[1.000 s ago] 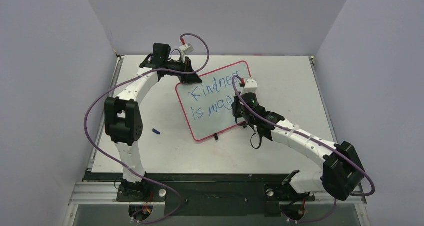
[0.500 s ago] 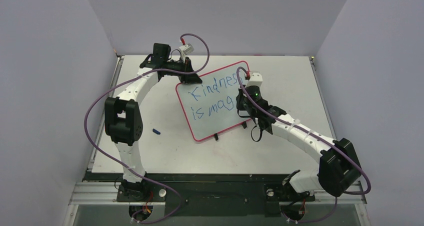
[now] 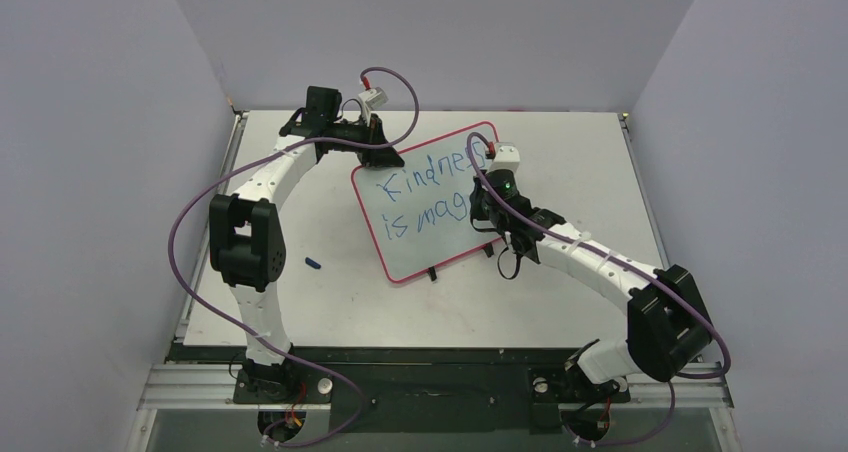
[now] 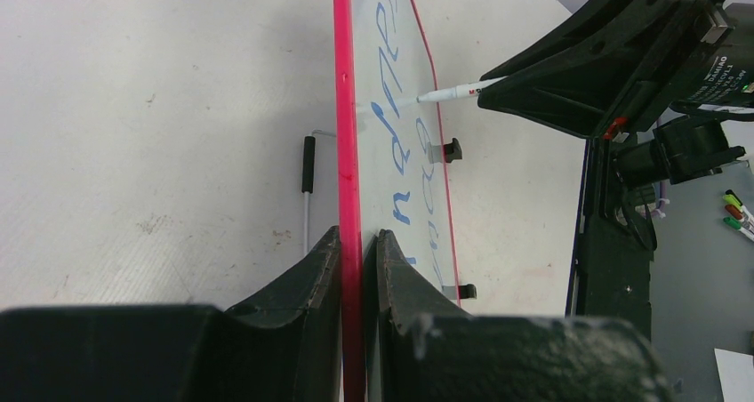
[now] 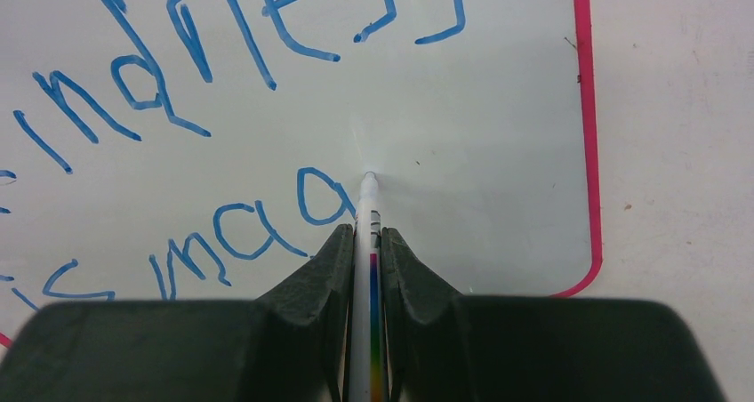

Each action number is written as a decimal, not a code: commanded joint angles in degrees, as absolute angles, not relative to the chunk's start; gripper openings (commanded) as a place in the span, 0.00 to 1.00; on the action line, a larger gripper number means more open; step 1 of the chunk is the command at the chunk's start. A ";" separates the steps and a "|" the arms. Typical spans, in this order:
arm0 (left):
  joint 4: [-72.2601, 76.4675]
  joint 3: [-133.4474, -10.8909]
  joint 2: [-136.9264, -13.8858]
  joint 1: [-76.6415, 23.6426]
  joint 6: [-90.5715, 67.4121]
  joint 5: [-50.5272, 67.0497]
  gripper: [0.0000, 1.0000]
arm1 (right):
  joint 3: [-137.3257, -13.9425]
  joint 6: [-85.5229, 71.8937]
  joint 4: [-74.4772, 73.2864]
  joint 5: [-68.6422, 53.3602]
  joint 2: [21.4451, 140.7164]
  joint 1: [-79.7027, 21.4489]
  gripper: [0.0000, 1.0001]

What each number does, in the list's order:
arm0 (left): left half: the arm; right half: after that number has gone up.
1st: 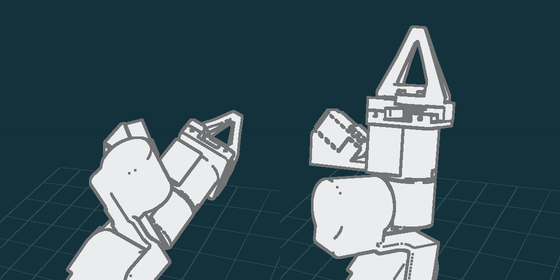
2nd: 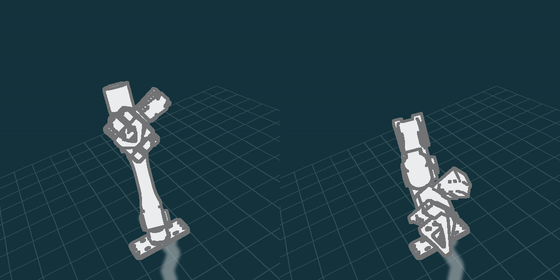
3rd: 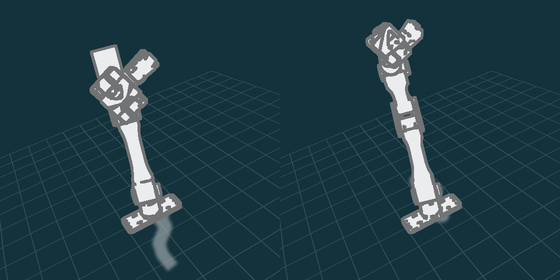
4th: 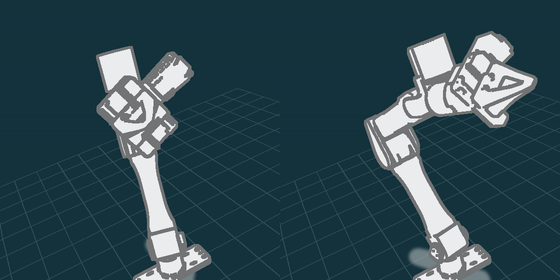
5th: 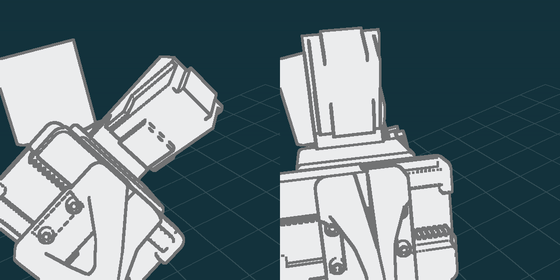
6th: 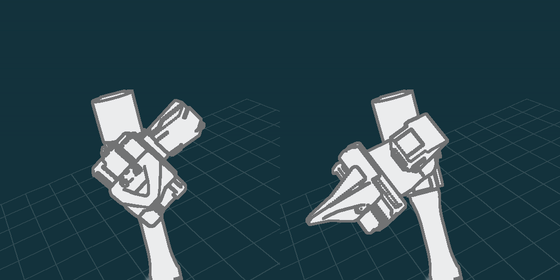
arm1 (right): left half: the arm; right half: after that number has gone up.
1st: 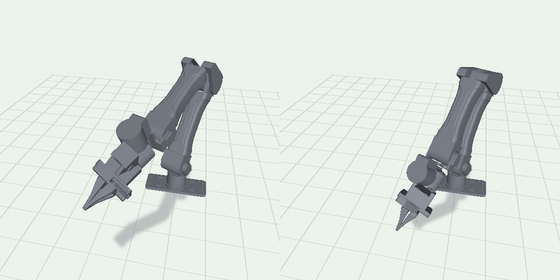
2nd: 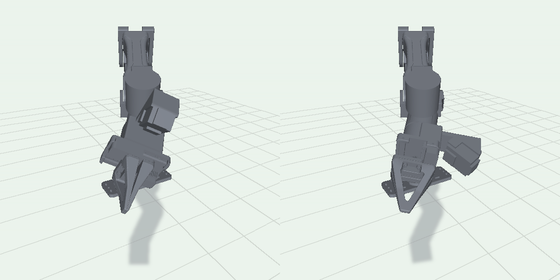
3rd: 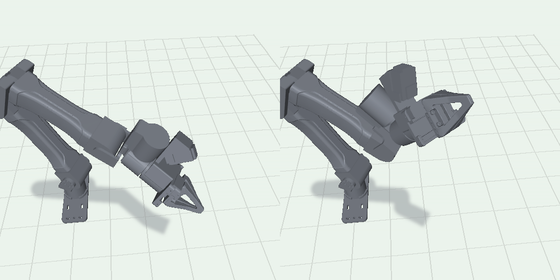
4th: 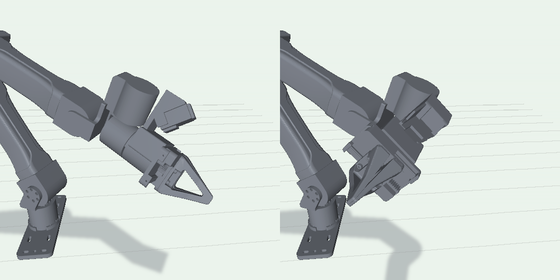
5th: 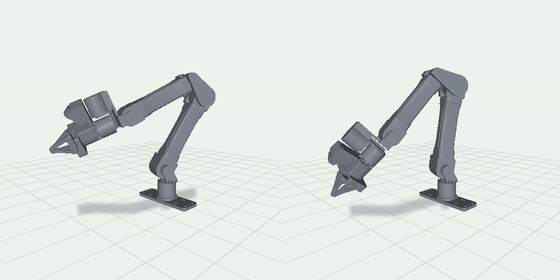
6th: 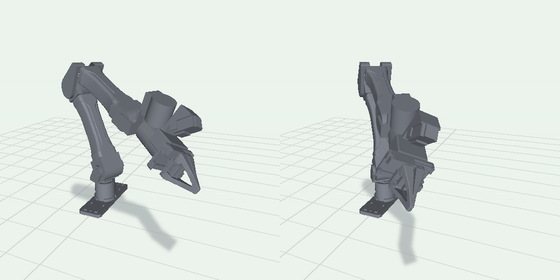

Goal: Write a sentence on the whiteboard

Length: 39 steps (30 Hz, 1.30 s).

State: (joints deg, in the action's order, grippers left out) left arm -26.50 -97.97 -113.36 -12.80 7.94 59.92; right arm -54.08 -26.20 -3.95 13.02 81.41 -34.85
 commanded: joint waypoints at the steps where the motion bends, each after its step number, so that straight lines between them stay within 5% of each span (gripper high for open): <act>1: -25.18 -98.43 -113.03 -13.89 12.84 59.94 0.00 | -55.17 -26.55 -0.56 12.90 81.76 -34.41 0.00; 23: -25.09 -98.27 -112.77 -13.89 12.84 59.94 0.00 | -45.95 -29.78 1.30 12.55 77.56 -34.52 0.00; 39: -25.08 -98.26 -112.70 -13.94 12.84 59.93 0.00 | -50.75 -28.96 -1.77 13.42 72.77 -34.55 0.00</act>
